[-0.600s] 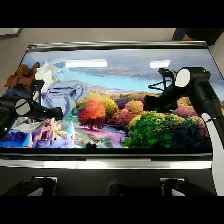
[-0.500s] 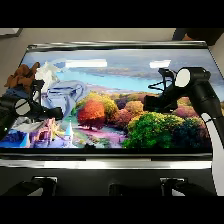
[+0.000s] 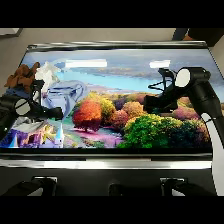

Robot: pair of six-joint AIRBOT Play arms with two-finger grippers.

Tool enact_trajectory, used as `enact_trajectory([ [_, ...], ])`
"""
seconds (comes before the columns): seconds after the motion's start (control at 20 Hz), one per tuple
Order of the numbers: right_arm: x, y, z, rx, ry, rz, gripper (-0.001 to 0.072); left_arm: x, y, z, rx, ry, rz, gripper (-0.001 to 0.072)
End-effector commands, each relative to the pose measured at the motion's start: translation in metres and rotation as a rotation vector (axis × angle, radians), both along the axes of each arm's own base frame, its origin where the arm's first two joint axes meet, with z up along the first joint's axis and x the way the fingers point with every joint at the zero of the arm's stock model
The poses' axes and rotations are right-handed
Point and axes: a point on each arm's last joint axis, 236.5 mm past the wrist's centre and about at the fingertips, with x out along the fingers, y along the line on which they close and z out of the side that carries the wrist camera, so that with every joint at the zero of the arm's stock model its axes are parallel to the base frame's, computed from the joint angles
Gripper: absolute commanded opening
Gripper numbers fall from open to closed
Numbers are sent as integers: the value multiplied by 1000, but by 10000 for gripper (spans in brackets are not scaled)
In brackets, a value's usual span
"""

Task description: Fold the shirts.

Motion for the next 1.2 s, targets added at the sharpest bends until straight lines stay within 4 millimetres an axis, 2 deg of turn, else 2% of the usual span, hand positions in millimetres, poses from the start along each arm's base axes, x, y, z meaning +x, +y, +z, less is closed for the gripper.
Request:
enact_trajectory([
  [0.0, 1, 0, 0, 0, -3, 0, 697, 0, 0, 0, 0, 0, -1, 719],
  [0.05, 9, 1, 2, 7, -39, -3, 696, 1, 0, 0, -1, -4, 0, 719],
  [0.15, 33, 5, 9, 29, -142, -23, 696, 26, -6, 9, -24, -120, -7, 719],
  [0.3, 59, 9, 20, 53, -257, -44, 697, 64, -18, 33, -79, -310, -13, 719],
  [0.4, 78, 11, 30, 71, -346, -60, 697, 94, -24, 58, -109, -474, -21, 720],
  [0.45, 86, 12, 35, 79, -383, -67, 697, 117, -17, 81, -89, -610, -20, 720],
  [0.5, 90, 12, 38, 83, -406, -71, 697, 139, -5, 94, -106, -690, 45, 718],
  [0.55, 91, 12, 39, 84, -409, -72, 697, 153, 14, 86, -123, -649, 143, 718],
  [0.65, 91, 12, 39, 84, -409, -72, 697, 167, 61, 32, -74, -406, 289, 720],
  [0.7, 91, 12, 39, 84, -408, -72, 697, 167, 78, 1, -76, -263, 343, 720],
  [0.75, 90, 12, 39, 83, -408, -71, 697, 167, 85, -25, -112, -146, 379, 720],
  [0.85, 88, 12, 37, 82, -397, -70, 697, 172, 87, -67, -243, 11, 464, 720],
  [0.9, 87, 12, 36, 81, -390, -68, 697, 177, 84, -80, -308, 36, 495, 720],
  [1.05, 83, 12, 34, 78, -371, -65, 696, 199, 73, -109, -410, 17, 530, 720],
  [1.15, 82, 11, 33, 77, -368, -64, 696, 208, 63, -118, -416, -6, 487, 720],
])
